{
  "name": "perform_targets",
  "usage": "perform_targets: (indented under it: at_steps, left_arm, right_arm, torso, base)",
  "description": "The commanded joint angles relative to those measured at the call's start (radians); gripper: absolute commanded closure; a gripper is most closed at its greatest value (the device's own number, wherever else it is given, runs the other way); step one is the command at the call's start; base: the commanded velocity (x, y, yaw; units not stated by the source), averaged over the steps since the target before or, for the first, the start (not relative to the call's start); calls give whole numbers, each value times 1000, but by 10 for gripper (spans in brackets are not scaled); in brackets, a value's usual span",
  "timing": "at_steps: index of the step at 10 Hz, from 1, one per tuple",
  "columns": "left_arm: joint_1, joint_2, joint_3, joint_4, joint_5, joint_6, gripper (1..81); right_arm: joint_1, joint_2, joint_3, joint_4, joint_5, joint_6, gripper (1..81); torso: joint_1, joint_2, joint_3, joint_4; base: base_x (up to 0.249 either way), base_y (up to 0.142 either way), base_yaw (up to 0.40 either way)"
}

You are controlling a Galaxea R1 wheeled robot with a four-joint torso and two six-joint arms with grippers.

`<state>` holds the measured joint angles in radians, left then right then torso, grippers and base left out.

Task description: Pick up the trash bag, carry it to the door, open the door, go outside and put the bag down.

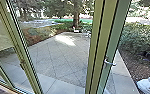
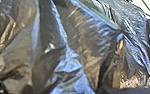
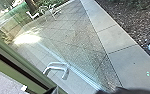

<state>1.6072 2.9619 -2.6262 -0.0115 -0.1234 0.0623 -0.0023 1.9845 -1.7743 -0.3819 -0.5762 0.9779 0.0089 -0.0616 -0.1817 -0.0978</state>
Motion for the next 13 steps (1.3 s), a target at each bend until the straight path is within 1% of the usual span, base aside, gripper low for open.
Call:
perform_targets:
  at_steps: [1,3,6,7,8,10,11,12,13]
  left_arm:
    - [-13,5,8,-1,74,4,811]
    - [-13,7,8,-2,74,4,811]
    - [-14,8,8,-4,73,1,811]
    - [-14,11,8,-4,71,1,811]
    - [-13,11,8,-7,73,1,811]
    - [-13,11,8,-13,76,1,811]
    - [-14,11,8,-13,76,1,811]
    - [-14,11,8,-13,76,1,811]
    - [-14,11,8,-13,76,1,811]
  right_arm:
    - [172,-30,-71,-110,-7,-38,10]
    - [205,-22,-88,-146,-14,-45,10]
    - [284,-11,-95,-152,-62,-90,10]
    - [302,-4,-117,-155,-83,-120,10]
    - [308,-5,-132,-157,-94,-137,10]
    - [308,-2,-161,-166,-94,-183,10]
    - [302,3,-169,-190,-94,-199,10]
    - [287,1,-177,-206,-94,-200,10]
    - [279,0,-178,-227,-94,-200,10]
  torso:
    - [0,0,0,0]
    - [0,0,0,0]
    - [0,0,0,0]
    - [0,0,0,0]
    - [0,0,0,0]
    - [0,0,0,0]
    - [0,0,0,0]
    - [0,0,0,-22]
    - [0,0,0,-27]
  base:
    - [0,0,0]
    - [0,0,0]
    - [0,0,0]
    - [0,0,0]
    - [0,0,0]
    - [0,0,0]
    - [0,0,0]
    - [0,0,0]
    - [0,0,0]
